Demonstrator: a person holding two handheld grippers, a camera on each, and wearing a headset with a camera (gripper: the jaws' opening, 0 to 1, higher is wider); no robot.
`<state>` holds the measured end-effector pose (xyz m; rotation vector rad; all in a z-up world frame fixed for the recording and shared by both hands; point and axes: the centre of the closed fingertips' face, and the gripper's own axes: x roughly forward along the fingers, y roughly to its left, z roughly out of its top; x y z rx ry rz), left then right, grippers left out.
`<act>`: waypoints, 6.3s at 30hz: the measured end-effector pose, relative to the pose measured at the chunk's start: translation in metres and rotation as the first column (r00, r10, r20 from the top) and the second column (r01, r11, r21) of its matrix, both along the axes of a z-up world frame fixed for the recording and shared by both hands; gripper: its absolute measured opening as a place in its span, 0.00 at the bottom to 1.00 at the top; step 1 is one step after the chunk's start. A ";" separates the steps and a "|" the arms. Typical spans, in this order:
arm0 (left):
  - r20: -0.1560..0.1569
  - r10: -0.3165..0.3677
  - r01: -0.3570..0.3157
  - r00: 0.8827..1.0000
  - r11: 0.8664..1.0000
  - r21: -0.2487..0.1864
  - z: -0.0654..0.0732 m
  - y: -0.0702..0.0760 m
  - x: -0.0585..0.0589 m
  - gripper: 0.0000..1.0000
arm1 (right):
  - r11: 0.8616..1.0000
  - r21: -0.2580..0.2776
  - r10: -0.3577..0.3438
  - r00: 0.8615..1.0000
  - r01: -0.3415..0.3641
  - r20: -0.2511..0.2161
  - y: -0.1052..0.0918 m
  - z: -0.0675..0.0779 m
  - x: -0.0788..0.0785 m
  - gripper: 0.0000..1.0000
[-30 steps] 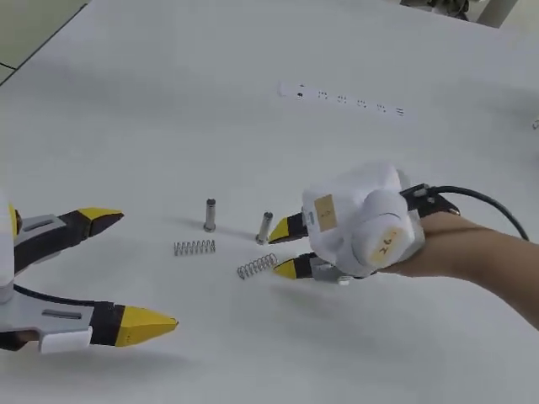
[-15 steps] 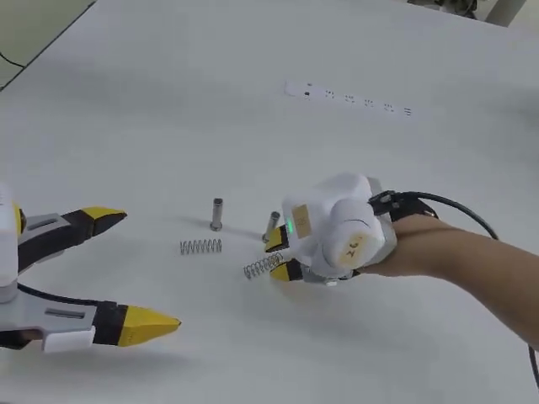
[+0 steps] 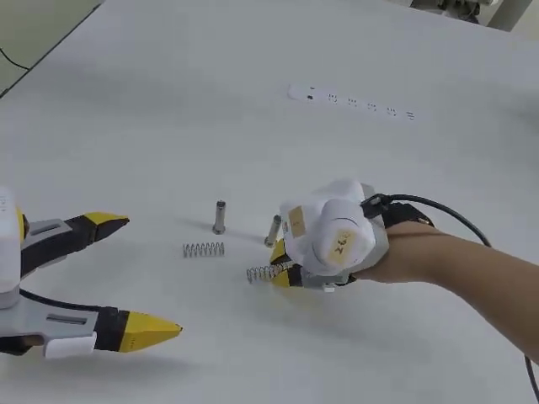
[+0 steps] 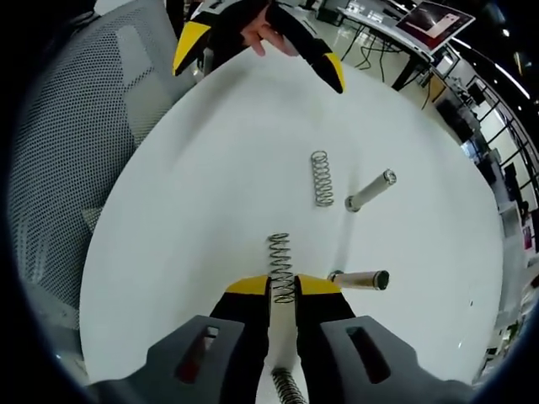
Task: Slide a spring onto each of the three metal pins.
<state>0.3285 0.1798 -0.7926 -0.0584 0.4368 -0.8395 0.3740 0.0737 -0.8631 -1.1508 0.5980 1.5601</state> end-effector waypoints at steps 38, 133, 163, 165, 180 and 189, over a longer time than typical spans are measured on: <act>0.022 -0.256 0.256 0.966 0.966 0.025 -0.002 -0.071 -0.004 0.66 | 0.963 0.129 -0.232 0.971 0.237 -0.051 -0.019 0.048 -0.029 0.08; 0.072 -0.512 0.514 0.856 0.858 0.001 0.015 -0.130 -0.004 0.01 | 0.932 0.257 -0.223 0.963 0.256 -0.151 -0.029 0.070 -0.051 0.08; 0.054 -0.512 0.513 0.857 0.858 0.001 0.012 -0.126 -0.006 0.02 | 0.912 0.358 -0.143 0.974 0.199 -0.176 -0.015 0.102 -0.054 0.07; 0.055 -0.513 0.514 0.857 0.858 0.002 0.012 -0.126 -0.006 0.02 | 0.910 0.365 -0.137 0.974 0.196 -0.181 -0.013 0.105 -0.055 0.07; 0.066 -0.511 0.512 0.857 0.859 0.009 0.011 -0.129 -0.006 0.02 | 0.902 0.395 -0.104 0.976 0.173 -0.191 -0.001 0.115 -0.060 0.07; 0.073 -0.504 0.505 0.861 0.863 0.004 0.012 -0.128 -0.005 0.02 | 0.894 0.418 -0.092 0.978 0.164 -0.187 0.010 0.119 -0.060 0.07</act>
